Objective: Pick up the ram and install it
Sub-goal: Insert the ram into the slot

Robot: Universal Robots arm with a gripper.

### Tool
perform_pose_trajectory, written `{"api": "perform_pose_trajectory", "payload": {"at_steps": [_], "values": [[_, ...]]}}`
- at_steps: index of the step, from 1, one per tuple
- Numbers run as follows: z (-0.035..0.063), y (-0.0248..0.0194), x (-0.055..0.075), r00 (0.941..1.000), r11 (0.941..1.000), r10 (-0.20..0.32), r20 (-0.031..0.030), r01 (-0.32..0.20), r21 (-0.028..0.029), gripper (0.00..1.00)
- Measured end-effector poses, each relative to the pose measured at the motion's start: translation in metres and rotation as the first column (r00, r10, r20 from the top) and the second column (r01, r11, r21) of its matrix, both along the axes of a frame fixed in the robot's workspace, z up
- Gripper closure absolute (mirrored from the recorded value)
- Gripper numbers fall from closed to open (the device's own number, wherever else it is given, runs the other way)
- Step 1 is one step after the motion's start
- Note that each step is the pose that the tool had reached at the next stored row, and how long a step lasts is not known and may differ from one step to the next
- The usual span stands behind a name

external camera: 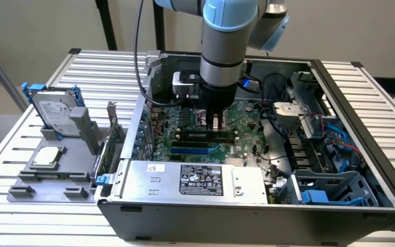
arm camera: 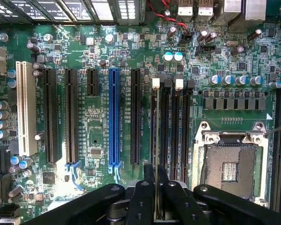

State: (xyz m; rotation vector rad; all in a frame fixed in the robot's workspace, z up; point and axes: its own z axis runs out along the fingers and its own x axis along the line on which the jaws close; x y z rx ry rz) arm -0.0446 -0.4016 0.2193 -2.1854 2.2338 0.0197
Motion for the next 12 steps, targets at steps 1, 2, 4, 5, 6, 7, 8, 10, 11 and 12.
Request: {"api": "perform_pose_trajectory", "payload": {"at_steps": [1,2,4,5,6,7,8,10,11,12], "values": [[-0.0002,0.0005,0.0,1.0,1.0,0.0,0.0,0.0,-0.0001,0.86],[-0.0005,0.0012,0.0001,1.0,1.0,0.0,0.0003,0.0,0.0005,0.86],[-0.0006,0.0018,0.0001,1.0,1.0,0.0,0.0001,0.0,0.0001,0.86],[-0.0008,0.0017,0.0001,1.0,1.0,0.0,0.0,0.0,-0.0001,0.86],[-0.0012,0.0018,0.0001,1.0,1.0,0.0,0.0,0.0,0.0001,0.86],[-0.0017,0.0018,0.0001,1.0,1.0,0.0,0.0001,0.0,0.0,0.86],[-0.0025,0.0019,0.0001,1.0,1.0,0.0,0.0001,0.0,0.0,0.86],[-0.004,0.0018,0.0001,1.0,1.0,0.0,0.0001,0.0,-0.0002,0.86],[-0.0045,0.0018,0.0001,1.0,1.0,0.0,0.0,0.0,-0.0002,0.86],[-0.0047,0.0018,0.0001,1.0,1.0,0.0,0.0,0.0,-0.0003,0.86]]}}
